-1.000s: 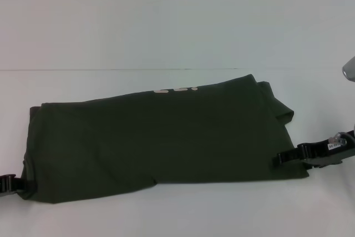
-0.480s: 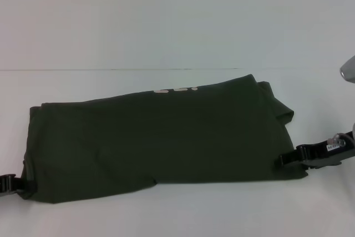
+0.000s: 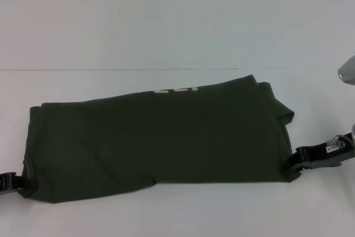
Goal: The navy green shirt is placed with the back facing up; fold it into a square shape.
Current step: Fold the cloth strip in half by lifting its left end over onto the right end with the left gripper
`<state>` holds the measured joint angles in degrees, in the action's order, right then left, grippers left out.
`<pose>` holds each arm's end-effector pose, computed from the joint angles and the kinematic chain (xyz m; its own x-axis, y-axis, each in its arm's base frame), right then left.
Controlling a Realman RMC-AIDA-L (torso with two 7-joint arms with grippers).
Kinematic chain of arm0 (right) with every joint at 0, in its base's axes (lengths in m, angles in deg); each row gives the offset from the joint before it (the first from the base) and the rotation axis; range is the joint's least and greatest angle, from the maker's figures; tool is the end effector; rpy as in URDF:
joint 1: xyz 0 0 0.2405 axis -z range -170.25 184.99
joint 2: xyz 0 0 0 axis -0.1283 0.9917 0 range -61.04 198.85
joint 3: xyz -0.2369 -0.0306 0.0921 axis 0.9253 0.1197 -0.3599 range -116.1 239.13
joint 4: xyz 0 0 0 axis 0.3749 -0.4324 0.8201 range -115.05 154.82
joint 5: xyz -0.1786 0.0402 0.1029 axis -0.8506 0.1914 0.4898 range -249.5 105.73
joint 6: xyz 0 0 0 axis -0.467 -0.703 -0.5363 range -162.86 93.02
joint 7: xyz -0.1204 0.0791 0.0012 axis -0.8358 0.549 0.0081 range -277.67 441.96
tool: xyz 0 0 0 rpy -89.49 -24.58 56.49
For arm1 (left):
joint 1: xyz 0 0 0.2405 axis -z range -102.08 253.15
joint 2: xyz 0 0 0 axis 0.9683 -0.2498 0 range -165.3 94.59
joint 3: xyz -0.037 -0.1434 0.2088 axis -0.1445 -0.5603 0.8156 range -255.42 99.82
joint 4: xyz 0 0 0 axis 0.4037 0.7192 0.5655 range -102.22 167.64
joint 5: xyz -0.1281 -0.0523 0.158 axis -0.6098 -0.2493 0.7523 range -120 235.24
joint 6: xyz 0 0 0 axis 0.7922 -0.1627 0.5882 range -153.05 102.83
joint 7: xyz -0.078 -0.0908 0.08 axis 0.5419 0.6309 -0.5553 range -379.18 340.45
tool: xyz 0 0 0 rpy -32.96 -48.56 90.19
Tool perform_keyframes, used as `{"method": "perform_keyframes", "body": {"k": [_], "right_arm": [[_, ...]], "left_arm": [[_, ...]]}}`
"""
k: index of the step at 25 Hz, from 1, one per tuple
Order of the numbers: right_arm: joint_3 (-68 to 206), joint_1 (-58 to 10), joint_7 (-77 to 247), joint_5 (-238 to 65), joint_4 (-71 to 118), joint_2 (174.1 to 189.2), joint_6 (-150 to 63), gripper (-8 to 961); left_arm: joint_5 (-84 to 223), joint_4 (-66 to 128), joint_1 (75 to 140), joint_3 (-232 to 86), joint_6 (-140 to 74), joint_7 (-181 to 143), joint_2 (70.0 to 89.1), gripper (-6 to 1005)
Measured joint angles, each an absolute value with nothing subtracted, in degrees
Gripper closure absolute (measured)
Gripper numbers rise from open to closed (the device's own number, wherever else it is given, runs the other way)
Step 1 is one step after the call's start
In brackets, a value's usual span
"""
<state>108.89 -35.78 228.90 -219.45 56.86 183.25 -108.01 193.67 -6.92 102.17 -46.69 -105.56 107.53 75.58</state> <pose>0.2823 0.3924 0.0098 0.2658 -0.9469 -0.1807 -0.9263 -0.1990 -0.3199 -0.3673 0.3194 0.0703 0.1953 0.8846 0.4235 0.9765 -0.1355 -0.1673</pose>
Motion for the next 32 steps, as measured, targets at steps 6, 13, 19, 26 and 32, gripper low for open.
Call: {"method": "perform_keyframes", "body": {"k": [6,13,19,26,32], "right_arm": [[108.89,-35.68,228.9,-219.45,56.89,183.25,-108.09,744],[108.96,-35.6,227.09,-219.45,56.9,182.84,-109.82,940],[108.76,-35.4,224.35,-219.44,57.07,182.59,-113.34,953],[108.97,-33.83,221.68,-219.45,59.33,182.96,-118.8,950],[110.06,-32.17,219.62,-219.45,60.08,183.16,-122.62,940]], "left_arm": [[193.67,-6.92,102.17,-46.85,-105.84,107.72,75.44,960],[193.69,-6.92,102.29,-47.56,-107.04,107.48,75.01,961],[193.79,-6.92,102.36,-47.57,-108.63,107.49,74.38,961],[194.22,-7.17,102.53,-47.57,-112.41,108.01,73.18,960],[198.13,-7.88,102.77,-47.67,-114.97,109.12,72.43,960]]}}
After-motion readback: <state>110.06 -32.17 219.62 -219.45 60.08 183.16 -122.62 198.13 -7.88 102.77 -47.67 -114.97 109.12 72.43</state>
